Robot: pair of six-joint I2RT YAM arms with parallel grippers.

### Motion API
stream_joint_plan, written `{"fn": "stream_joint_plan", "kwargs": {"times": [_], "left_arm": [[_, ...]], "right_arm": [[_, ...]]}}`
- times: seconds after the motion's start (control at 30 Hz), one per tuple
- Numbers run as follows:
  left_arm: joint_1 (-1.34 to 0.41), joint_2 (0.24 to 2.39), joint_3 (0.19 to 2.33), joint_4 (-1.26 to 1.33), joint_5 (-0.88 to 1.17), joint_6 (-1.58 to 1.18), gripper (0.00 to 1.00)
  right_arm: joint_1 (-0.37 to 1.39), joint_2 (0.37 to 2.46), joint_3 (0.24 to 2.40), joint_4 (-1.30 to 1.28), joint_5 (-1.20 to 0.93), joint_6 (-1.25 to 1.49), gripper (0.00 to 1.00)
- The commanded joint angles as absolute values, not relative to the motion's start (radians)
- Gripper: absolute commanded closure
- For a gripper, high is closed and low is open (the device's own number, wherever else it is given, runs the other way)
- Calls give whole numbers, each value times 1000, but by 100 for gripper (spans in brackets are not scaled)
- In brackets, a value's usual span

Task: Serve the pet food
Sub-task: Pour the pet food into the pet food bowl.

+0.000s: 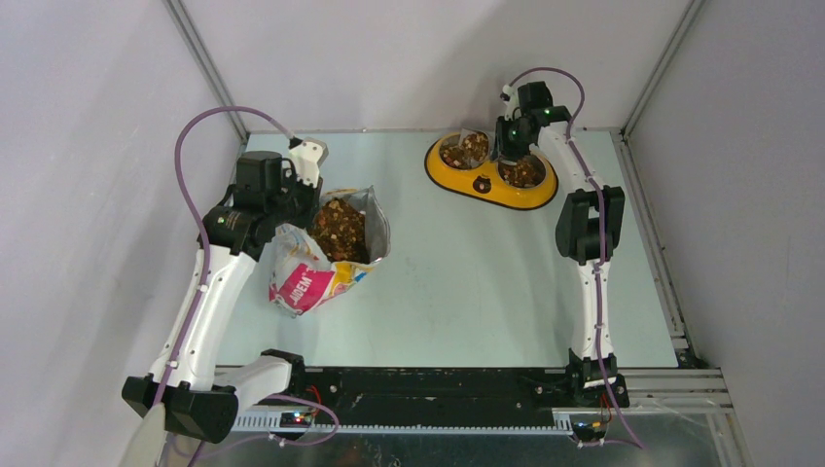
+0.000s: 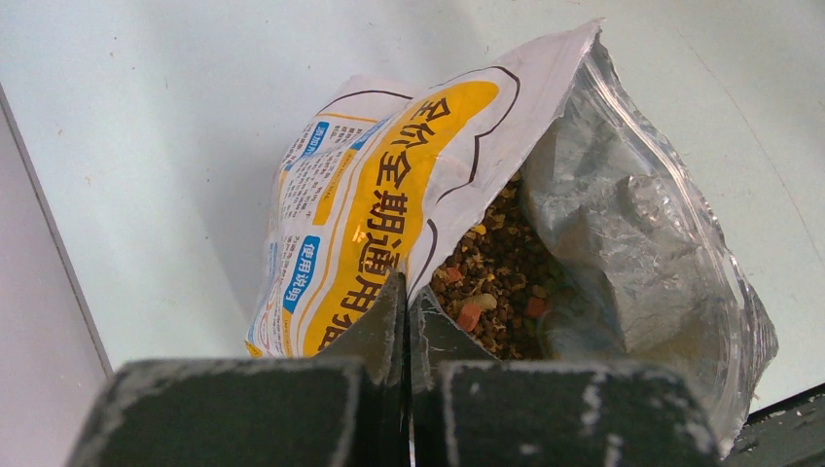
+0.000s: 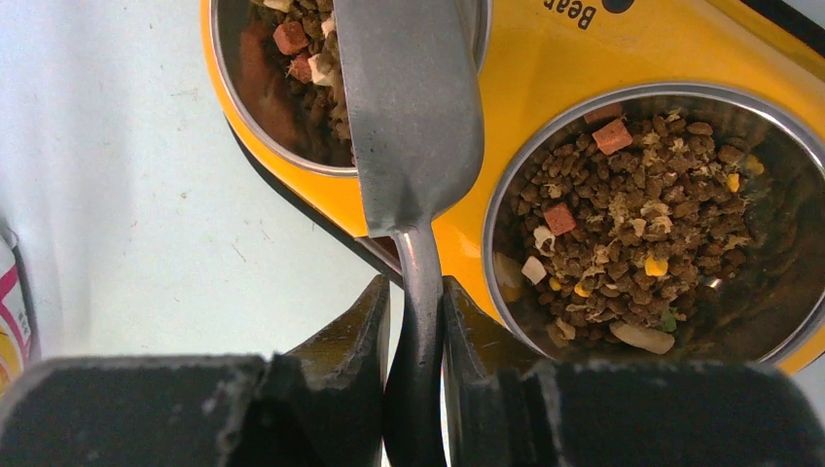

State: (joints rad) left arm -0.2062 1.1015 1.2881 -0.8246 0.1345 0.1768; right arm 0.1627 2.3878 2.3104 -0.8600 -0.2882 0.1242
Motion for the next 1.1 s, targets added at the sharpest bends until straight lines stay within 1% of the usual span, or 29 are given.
{"fn": "stream_joint_plan", "kwargs": {"times": [0.0,1.07], "left_arm": [[-195,1068,1308,-800,146,183,100],[-194,1067,1305,-799,149,183,100]], "right_arm": [[176,2313,2360,-842,-264,93,100],[202,2305,2386,-894,-181,8,100]]}}
